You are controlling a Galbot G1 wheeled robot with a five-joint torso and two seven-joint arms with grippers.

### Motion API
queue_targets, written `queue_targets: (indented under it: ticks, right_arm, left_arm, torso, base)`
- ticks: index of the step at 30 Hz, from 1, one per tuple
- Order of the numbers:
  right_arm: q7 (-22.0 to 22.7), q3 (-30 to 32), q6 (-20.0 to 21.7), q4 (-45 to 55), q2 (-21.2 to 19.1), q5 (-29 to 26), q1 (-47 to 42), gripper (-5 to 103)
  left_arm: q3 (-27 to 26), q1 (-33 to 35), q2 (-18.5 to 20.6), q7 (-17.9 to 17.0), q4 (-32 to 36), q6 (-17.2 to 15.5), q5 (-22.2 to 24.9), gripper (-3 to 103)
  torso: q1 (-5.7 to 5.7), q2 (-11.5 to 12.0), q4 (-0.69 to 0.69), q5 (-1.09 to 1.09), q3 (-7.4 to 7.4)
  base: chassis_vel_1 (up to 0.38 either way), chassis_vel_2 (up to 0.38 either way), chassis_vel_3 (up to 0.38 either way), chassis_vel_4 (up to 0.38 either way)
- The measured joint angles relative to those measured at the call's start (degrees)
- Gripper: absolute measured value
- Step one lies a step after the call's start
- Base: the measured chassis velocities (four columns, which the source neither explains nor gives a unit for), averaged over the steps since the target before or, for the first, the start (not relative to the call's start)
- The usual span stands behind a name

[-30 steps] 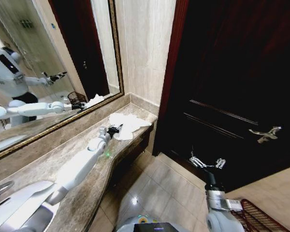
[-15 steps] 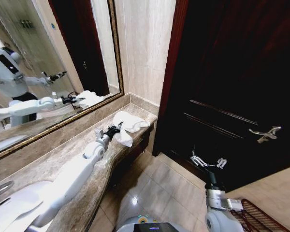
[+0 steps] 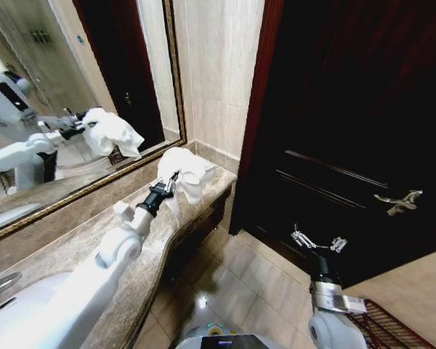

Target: Discard the used towel into the hamper.

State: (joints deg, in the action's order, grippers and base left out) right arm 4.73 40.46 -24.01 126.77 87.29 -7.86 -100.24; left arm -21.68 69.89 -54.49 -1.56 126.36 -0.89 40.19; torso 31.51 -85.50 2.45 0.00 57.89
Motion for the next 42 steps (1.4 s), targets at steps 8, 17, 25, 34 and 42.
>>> queue_targets:
  ticks: [8,17,25,34,42]
  right_arm:
    - [-0.6,0.4,-0.4,-0.1,-1.2,0.1,2.1,100]
    - [-1.4,0.0,-0.4,-1.2,-1.6,-0.7,2.8,100]
    - [-1.3,1.2,-0.2,-1.5,-2.1,-1.8,2.5,100]
    - [4.9,3.0,-0.7,-1.9,-1.3,1.1,3.2,100]
    - [3.8,4.0,-0.7,1.0,-0.6,-2.0,-1.0,100]
  left_arm:
    - [-6.0,23.0,-13.2,2.0,13.0,6.8,-14.9,10]
    - [-4.0,32.4,-21.7,2.4,16.3,13.2,-26.7,10]
    - [-4.1,33.1,-23.4,2.0,16.7,14.5,-29.1,10]
    - [-4.7,33.3,-23.3,1.4,16.4,13.9,-30.6,10]
    - [-4.6,32.8,-23.0,1.7,15.9,13.4,-30.0,10]
  torso:
    - [-0.01,0.0,0.00,0.02,-0.01]
    - [-0.01,0.0,0.00,0.02,0.00]
    - [0.00,0.0,0.00,0.01,0.00]
    - [0.00,0.0,0.00,0.01,0.01]
    - [0.00,0.0,0.00,0.00,0.01]
  base:
    - [0.000,0.000,0.000,0.000]
    - [0.000,0.000,0.000,0.000]
    - [0.000,0.000,0.000,0.000]
    - [0.000,0.000,0.000,0.000]
    - [-0.022,-0.018,-0.017,-0.012]
